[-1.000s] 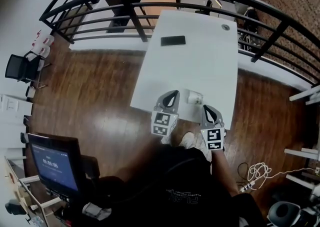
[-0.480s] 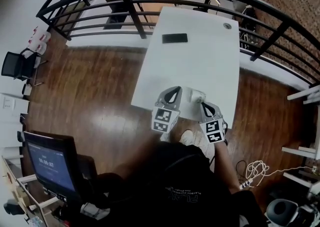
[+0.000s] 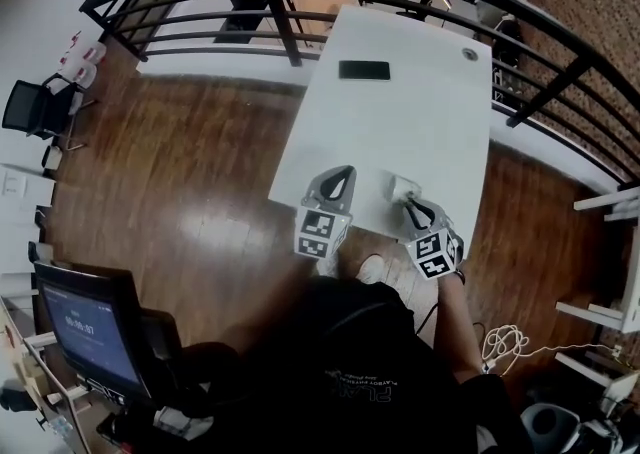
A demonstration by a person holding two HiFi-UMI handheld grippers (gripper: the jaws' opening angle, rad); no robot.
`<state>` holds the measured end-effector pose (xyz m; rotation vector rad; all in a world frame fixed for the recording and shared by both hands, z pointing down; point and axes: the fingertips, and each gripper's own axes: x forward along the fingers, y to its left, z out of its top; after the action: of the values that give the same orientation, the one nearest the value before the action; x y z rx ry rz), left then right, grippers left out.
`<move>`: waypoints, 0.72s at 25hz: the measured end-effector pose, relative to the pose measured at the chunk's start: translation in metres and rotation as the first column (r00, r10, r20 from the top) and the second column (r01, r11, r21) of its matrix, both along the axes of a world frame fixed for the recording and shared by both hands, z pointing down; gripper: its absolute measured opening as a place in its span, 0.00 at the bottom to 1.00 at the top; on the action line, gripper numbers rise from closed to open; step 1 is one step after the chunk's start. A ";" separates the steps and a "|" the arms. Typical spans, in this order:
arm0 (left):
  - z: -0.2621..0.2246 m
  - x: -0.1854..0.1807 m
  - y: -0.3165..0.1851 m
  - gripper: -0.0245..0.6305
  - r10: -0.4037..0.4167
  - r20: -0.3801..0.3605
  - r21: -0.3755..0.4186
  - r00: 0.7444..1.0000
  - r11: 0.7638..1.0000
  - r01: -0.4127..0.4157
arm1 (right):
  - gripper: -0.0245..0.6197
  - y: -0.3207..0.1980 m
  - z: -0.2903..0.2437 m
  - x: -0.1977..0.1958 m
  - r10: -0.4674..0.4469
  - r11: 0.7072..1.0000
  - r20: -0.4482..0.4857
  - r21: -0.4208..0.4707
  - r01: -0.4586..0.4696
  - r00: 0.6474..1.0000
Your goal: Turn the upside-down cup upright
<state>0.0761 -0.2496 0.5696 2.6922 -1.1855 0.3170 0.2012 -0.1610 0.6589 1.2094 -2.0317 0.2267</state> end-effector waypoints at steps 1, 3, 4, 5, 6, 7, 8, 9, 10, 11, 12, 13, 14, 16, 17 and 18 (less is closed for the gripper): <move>-0.001 -0.002 0.000 0.03 0.000 0.000 0.001 1.000 1.000 0.000 | 0.17 -0.001 0.001 0.000 -0.018 1.000 -0.023 -0.006 0.018 1.000; -0.006 -0.010 -0.005 0.03 -0.004 0.003 0.004 1.000 1.000 0.004 | 0.21 -0.006 0.001 -0.002 -0.050 0.999 -0.072 -0.018 0.049 0.996; -0.009 -0.014 -0.007 0.03 -0.010 0.002 0.003 1.000 1.000 0.010 | 0.23 -0.009 0.000 -0.002 -0.065 0.998 -0.096 -0.024 0.063 0.993; -0.011 -0.016 -0.008 0.03 -0.017 0.000 0.000 1.000 1.000 0.017 | 0.26 -0.010 0.000 0.000 -0.081 0.996 -0.119 -0.031 0.078 0.990; -0.011 -0.017 -0.007 0.03 -0.024 -0.002 -0.003 1.000 1.000 0.024 | 0.29 -0.011 -0.001 0.002 -0.098 0.995 -0.141 -0.038 0.093 0.985; -0.012 -0.018 -0.007 0.03 -0.030 -0.004 -0.006 1.000 1.000 0.030 | 0.32 -0.011 -0.002 0.004 -0.116 0.993 -0.159 -0.046 0.110 0.980; -0.013 -0.020 -0.007 0.03 -0.034 -0.006 -0.008 0.999 0.999 0.034 | 0.35 -0.013 -0.003 0.003 -0.134 0.990 -0.174 -0.056 0.126 0.976; -0.015 -0.022 -0.008 0.03 -0.037 -0.009 -0.010 0.999 0.999 0.037 | 0.39 -0.015 -0.004 0.002 -0.152 0.988 -0.187 -0.067 0.141 0.971; -0.016 -0.025 -0.009 0.03 -0.039 -0.011 -0.011 0.999 0.999 0.039 | 0.40 -0.017 -0.004 -0.001 -0.169 0.985 -0.199 -0.078 0.156 0.965; -0.015 -0.028 -0.009 0.03 -0.042 -0.013 -0.013 0.999 0.999 0.042 | 0.41 -0.019 -0.003 -0.002 -0.186 0.981 -0.211 -0.091 0.171 0.960; -0.015 -0.029 -0.010 0.03 -0.045 -0.015 -0.015 0.999 0.999 0.045 | 0.44 -0.020 -0.001 -0.003 -0.204 0.977 -0.220 -0.107 0.184 0.954; -0.013 -0.031 -0.009 0.03 -0.051 -0.016 -0.019 0.999 0.999 0.051 | 0.46 -0.021 0.002 -0.004 -0.222 0.972 -0.226 -0.126 0.198 0.949; -0.011 -0.033 -0.010 0.03 -0.059 -0.018 -0.024 0.998 0.998 0.058 | 0.49 -0.023 0.005 -0.004 -0.242 0.966 -0.228 -0.147 0.212 0.943; -0.009 -0.037 -0.011 0.03 -0.077 -0.019 -0.035 0.997 0.996 0.076 | 0.51 -0.027 0.011 -0.008 -0.287 0.951 -0.234 -0.190 0.246 0.929; -0.008 -0.040 -0.011 0.03 -0.085 -0.020 -0.041 0.996 0.996 0.084 | 0.53 -0.030 0.014 -0.010 -0.311 0.941 -0.240 -0.210 0.263 0.920; -0.007 -0.042 -0.011 0.03 -0.092 -0.020 -0.046 0.996 0.995 0.091 | 0.53 -0.031 0.017 -0.012 -0.333 0.933 -0.247 -0.229 0.279 0.910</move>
<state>0.0339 -0.2608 0.5628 2.5872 -1.2748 0.2961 0.1894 -0.1924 0.6755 0.7423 -1.8680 0.0844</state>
